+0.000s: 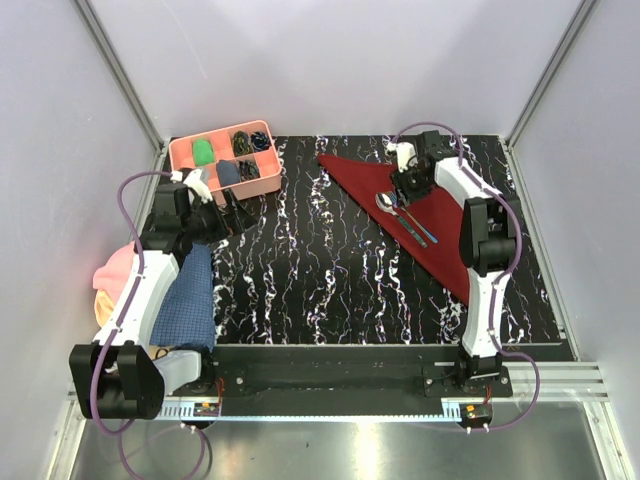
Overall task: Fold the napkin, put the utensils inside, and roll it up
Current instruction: Place the utensil onto the napkin
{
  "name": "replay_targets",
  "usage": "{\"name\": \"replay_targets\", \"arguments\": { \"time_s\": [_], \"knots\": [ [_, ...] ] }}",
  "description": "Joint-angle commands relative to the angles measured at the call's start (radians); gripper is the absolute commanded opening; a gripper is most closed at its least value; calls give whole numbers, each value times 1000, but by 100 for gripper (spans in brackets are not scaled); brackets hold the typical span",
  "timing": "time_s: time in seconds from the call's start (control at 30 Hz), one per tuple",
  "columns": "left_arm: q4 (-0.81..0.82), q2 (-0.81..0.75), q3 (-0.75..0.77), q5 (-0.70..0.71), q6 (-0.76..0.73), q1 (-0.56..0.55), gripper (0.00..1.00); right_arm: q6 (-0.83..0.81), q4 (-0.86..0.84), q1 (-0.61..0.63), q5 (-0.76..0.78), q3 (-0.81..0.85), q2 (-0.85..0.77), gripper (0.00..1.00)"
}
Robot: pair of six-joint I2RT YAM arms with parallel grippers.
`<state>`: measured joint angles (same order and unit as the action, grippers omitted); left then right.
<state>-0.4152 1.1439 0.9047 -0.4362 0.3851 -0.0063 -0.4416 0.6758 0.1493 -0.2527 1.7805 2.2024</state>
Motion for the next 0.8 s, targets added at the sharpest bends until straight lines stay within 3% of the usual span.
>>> {"name": "replay_targets", "arguments": {
  "time_s": [0.0,0.27,0.5,0.63,0.77],
  "knots": [
    [52,-47,-18,-50,9,26,99,232,-31,-1,41,-74,-251,48],
    [67,-82,-29,-93,23,26,99,858,-65,-4,220,-579,-619,54],
    [64,-101,-35,-78,12,26,99,1222,-39,-42,214,-991,-907,58],
    [62,-102,-35,-78,12,26,99,1421,68,-82,353,-1075,-1041,59],
    [62,-98,-30,-99,17,26,99,1508,174,-125,461,-1110,-1179,63]
  ]
}}
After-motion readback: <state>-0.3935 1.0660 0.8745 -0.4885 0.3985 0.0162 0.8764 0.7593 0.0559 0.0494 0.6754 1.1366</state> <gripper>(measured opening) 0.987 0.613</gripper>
